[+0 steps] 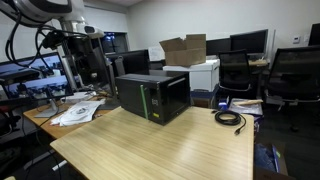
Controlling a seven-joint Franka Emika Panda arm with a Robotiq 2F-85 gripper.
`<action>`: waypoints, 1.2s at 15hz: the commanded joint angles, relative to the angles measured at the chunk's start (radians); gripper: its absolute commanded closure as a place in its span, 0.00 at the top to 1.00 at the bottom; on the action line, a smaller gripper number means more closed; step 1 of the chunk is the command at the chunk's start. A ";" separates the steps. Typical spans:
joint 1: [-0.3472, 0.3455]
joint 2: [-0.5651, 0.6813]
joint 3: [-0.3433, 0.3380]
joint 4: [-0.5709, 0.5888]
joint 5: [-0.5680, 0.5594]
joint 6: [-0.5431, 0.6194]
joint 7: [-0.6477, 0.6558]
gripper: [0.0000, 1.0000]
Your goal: Open the microwave door
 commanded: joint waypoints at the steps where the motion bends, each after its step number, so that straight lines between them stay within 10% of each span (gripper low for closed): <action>1: -0.036 0.072 0.015 0.024 -0.005 0.065 -0.016 1.00; 18: -0.103 0.269 -0.008 -0.072 -0.309 0.737 0.020 1.00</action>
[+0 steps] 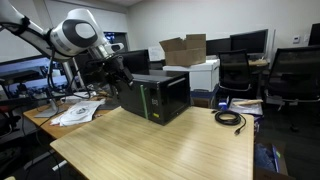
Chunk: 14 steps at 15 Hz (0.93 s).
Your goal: Open the microwave door
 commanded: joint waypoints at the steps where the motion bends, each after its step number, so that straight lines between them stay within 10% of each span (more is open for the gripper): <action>1: -0.028 0.028 -0.005 -0.039 -0.070 0.149 0.030 1.00; 14: -0.015 0.241 -0.057 0.067 -0.207 0.425 0.137 1.00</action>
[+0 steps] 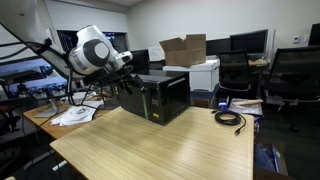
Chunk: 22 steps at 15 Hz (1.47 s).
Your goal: Open the microwave door
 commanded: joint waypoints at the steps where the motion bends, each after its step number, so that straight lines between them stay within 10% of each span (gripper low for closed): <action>1: 0.017 0.078 -0.017 0.065 -0.074 0.061 0.070 1.00; 5: 0.038 0.139 -0.036 0.124 -0.120 0.087 0.101 0.95; 6: 0.043 0.145 -0.038 0.132 -0.126 0.076 0.098 0.74; 16: 0.107 0.133 -0.125 0.120 -0.234 0.119 0.176 0.05; 22: 0.203 0.085 -0.206 0.072 -0.376 0.045 0.376 0.06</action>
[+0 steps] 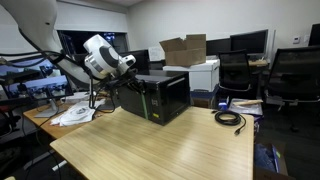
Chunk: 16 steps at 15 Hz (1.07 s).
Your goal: Open the microwave door
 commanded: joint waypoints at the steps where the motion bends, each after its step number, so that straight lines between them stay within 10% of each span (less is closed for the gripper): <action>1: 0.065 -0.063 -0.042 -0.060 -0.082 -0.061 0.114 0.06; 12: 0.178 -0.259 0.018 -0.266 -0.002 -0.287 0.236 0.06; 13: 0.202 -0.308 0.041 -0.307 0.109 -0.315 0.156 0.45; 14: 0.125 -0.324 0.143 -0.322 0.188 -0.327 0.107 0.47; 16: 0.221 -0.353 0.127 -0.347 0.372 -0.391 -0.045 0.60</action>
